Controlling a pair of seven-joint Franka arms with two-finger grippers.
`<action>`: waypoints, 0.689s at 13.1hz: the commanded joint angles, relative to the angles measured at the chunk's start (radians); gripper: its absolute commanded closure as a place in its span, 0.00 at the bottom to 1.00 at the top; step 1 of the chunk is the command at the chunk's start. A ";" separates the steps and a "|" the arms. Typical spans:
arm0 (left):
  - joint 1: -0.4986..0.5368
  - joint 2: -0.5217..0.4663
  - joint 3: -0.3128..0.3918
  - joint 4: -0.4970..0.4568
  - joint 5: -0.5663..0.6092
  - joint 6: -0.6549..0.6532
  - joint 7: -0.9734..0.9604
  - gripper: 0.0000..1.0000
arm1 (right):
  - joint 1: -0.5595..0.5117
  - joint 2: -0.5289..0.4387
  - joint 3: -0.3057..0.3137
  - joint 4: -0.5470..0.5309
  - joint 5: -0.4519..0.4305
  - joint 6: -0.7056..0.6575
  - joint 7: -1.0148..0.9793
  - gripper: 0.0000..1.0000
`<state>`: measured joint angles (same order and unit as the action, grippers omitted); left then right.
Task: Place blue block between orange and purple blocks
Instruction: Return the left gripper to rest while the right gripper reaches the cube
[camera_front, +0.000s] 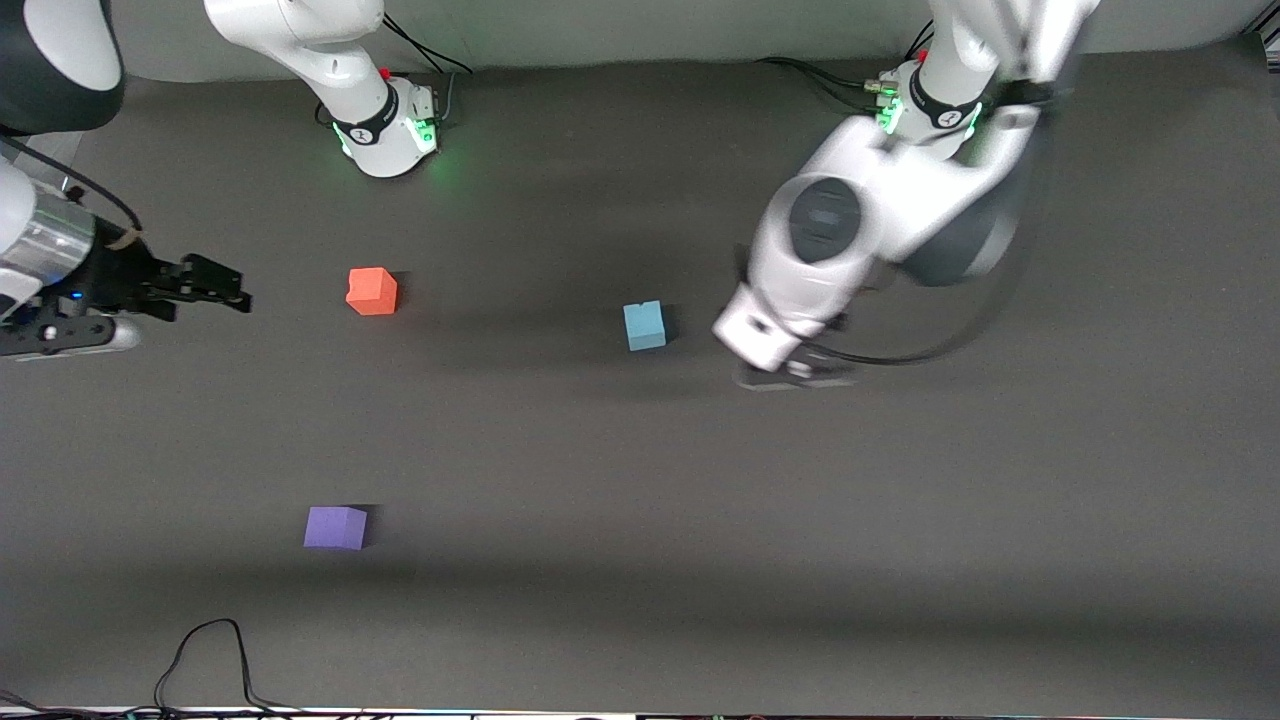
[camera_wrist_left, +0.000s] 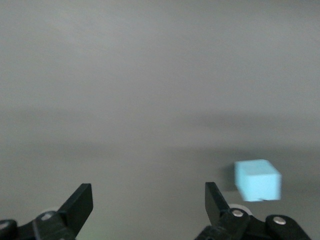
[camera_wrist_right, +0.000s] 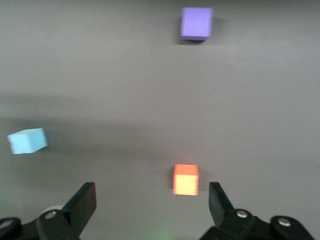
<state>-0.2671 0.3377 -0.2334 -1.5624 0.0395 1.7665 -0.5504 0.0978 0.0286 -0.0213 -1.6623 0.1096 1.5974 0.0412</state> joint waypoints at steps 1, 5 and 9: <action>0.202 -0.035 -0.009 -0.036 -0.021 -0.057 0.244 0.00 | 0.149 0.039 -0.005 0.010 0.021 0.051 0.146 0.00; 0.390 -0.130 -0.007 -0.059 -0.006 -0.084 0.437 0.00 | 0.383 0.154 -0.005 0.009 0.021 0.195 0.348 0.00; 0.437 -0.229 -0.006 -0.071 -0.006 -0.140 0.491 0.00 | 0.600 0.319 -0.006 0.010 0.010 0.427 0.526 0.00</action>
<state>0.1561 0.1872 -0.2282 -1.5784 0.0353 1.6375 -0.0806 0.6262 0.2656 -0.0110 -1.6716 0.1234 1.9423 0.4882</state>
